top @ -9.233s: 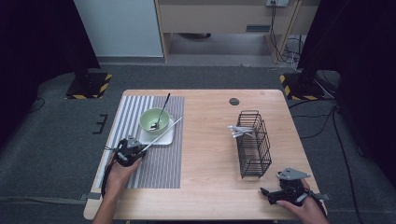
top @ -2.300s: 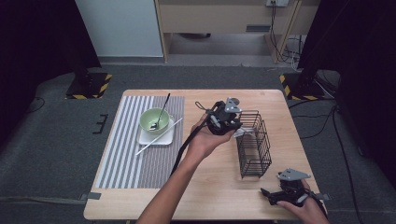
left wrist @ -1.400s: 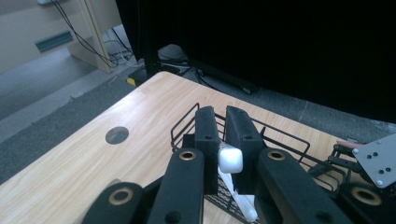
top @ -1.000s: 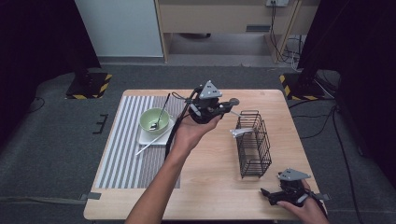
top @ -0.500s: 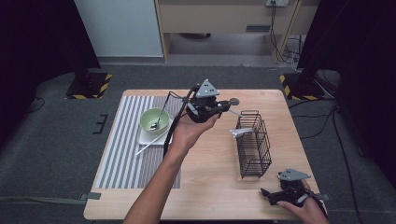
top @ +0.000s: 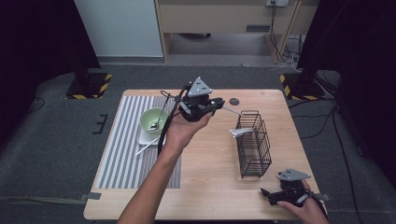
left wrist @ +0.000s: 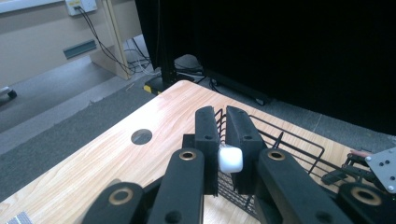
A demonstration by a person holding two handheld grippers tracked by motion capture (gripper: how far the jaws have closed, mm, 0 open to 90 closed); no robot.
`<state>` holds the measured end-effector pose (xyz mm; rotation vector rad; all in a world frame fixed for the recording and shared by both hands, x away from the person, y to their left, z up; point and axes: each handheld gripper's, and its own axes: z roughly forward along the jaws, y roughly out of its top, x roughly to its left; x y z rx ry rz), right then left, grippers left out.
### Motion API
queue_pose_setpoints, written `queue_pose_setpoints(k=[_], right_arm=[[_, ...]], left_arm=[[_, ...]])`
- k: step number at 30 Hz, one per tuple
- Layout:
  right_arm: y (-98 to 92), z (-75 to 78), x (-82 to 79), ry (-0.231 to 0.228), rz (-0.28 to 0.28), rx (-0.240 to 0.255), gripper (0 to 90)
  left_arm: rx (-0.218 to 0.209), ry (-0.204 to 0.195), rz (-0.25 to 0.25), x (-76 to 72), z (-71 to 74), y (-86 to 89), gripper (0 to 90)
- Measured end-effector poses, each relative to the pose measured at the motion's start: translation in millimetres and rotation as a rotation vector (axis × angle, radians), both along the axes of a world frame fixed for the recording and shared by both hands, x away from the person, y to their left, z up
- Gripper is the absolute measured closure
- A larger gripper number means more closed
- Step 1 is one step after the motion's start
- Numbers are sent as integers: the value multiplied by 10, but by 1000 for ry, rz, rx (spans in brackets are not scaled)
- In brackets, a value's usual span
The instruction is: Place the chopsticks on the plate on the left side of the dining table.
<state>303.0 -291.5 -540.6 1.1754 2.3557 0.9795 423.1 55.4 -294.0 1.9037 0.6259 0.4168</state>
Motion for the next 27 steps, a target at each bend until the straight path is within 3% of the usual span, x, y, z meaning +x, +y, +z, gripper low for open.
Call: queue_pose_setpoints(k=[6, 27], right_arm=[[0, 0, 0, 0, 0, 0, 3], [0, 0, 0, 0, 0, 0, 3]], left_arm=[[14, -8, -3, -25, 12, 3, 831], [-7, -28, -11, -101, 77, 71, 831]])
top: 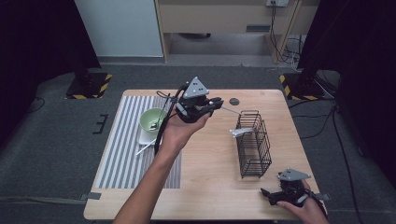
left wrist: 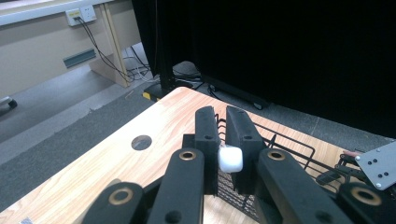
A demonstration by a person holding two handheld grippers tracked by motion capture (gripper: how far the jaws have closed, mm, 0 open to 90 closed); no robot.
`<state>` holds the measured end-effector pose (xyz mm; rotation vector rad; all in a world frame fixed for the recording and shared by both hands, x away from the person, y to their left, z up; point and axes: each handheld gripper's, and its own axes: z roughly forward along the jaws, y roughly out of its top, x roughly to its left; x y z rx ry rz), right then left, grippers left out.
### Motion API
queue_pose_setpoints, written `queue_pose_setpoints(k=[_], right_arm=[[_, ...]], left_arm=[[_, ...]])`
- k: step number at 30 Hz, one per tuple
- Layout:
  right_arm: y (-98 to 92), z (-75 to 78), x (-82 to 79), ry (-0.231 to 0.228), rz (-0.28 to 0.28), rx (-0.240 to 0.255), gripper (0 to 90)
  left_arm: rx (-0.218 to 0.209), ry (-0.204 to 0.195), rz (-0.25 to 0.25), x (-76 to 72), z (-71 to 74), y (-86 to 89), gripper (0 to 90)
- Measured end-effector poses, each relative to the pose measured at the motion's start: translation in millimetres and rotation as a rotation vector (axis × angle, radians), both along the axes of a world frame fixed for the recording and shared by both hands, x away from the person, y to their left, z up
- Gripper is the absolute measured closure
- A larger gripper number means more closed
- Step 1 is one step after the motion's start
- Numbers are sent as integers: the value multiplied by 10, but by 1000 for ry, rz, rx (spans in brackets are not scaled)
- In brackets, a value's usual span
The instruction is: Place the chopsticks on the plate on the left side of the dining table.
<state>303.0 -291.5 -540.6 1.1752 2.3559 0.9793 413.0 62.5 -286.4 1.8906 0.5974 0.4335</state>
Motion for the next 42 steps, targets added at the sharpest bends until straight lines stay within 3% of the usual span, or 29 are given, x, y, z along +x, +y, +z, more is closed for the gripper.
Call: queue_pose_setpoints(k=[18, 42], right_arm=[[0, 0, 0, 0, 0, 0, 3], [0, 0, 0, 0, 0, 0, 3]], left_arm=[[-22, -16, 20, -26, 101, 185, 832], [-7, 1, 115, 164, 6, 448, 831]])
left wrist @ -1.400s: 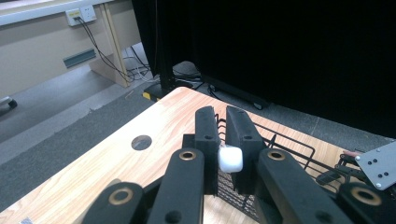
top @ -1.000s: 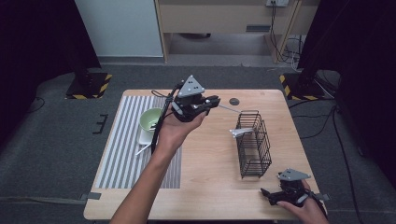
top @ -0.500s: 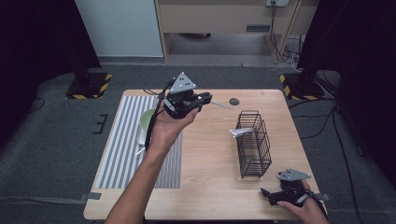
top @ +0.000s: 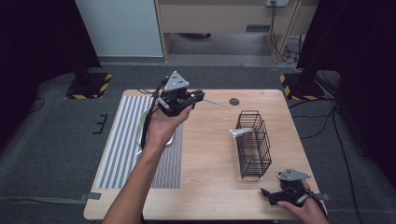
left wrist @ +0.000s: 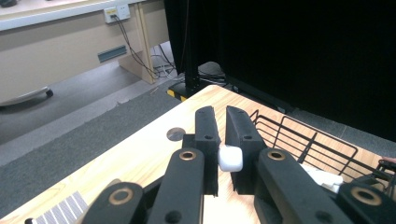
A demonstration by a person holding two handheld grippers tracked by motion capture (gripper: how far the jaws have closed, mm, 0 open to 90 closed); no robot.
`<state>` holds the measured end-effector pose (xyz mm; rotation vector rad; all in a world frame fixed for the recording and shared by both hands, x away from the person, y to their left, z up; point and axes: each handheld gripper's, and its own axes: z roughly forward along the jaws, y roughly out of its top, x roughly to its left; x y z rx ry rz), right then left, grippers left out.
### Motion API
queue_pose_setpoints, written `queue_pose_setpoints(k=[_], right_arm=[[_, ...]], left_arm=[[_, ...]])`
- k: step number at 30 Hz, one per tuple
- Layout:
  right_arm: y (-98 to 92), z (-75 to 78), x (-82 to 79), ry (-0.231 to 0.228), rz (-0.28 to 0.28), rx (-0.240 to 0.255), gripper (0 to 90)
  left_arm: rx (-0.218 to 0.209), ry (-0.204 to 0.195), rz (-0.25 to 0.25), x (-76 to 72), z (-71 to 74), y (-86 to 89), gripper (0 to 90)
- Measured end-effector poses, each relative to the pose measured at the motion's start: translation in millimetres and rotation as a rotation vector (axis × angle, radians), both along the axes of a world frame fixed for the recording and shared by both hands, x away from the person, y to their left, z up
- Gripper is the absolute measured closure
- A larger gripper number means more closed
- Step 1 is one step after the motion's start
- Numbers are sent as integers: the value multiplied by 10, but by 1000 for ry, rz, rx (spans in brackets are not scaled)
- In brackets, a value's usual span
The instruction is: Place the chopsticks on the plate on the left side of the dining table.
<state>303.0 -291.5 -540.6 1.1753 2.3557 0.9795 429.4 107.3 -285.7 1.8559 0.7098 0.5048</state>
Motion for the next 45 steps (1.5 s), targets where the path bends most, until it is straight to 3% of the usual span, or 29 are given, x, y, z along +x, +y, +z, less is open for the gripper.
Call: queue_pose_setpoints(k=[10, 30, 45], right_arm=[[0, 0, 0, 0, 0, 0, 3], [0, 0, 0, 0, 0, 1, 3], [0, 0, 0, 0, 0, 0, 3]], left_arm=[[8, 11, 43, 73, -107, 144, 831], [41, 31, 77, 127, -342, 284, 831], [18, 47, 94, 141, -473, 451, 831]])
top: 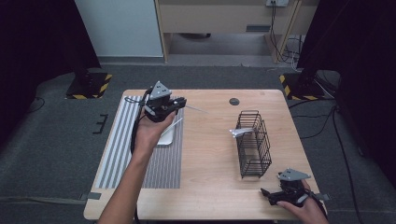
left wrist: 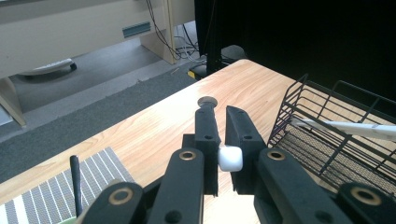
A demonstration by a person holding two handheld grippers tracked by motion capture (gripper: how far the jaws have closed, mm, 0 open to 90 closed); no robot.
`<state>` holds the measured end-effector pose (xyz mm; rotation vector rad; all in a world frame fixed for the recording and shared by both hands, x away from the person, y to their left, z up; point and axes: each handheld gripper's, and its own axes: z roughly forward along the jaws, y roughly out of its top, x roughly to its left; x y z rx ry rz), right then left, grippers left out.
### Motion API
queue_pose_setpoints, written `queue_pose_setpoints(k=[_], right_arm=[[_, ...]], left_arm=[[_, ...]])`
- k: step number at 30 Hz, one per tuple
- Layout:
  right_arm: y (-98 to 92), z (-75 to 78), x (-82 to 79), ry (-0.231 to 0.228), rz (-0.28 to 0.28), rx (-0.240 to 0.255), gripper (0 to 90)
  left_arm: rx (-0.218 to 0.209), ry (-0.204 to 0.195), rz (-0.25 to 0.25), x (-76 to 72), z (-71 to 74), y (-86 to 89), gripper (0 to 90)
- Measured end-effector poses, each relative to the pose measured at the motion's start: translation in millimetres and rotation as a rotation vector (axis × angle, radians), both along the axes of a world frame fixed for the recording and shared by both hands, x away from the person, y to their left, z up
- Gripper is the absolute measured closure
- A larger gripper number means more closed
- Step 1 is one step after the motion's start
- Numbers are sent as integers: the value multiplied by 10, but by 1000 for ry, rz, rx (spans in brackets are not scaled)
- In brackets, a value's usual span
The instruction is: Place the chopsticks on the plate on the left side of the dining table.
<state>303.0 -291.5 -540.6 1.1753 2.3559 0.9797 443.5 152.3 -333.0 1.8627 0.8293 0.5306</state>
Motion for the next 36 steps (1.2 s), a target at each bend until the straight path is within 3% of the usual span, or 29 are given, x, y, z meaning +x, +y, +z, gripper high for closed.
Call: queue_pose_setpoints(k=[12, 36], right_arm=[[0, 0, 0, 0, 0, 0, 3], [0, 0, 0, 0, 0, 0, 3]], left_arm=[[-3, 6, 22, 4, -66, 123, 831], [36, 52, 60, 17, -424, 273, 831]])
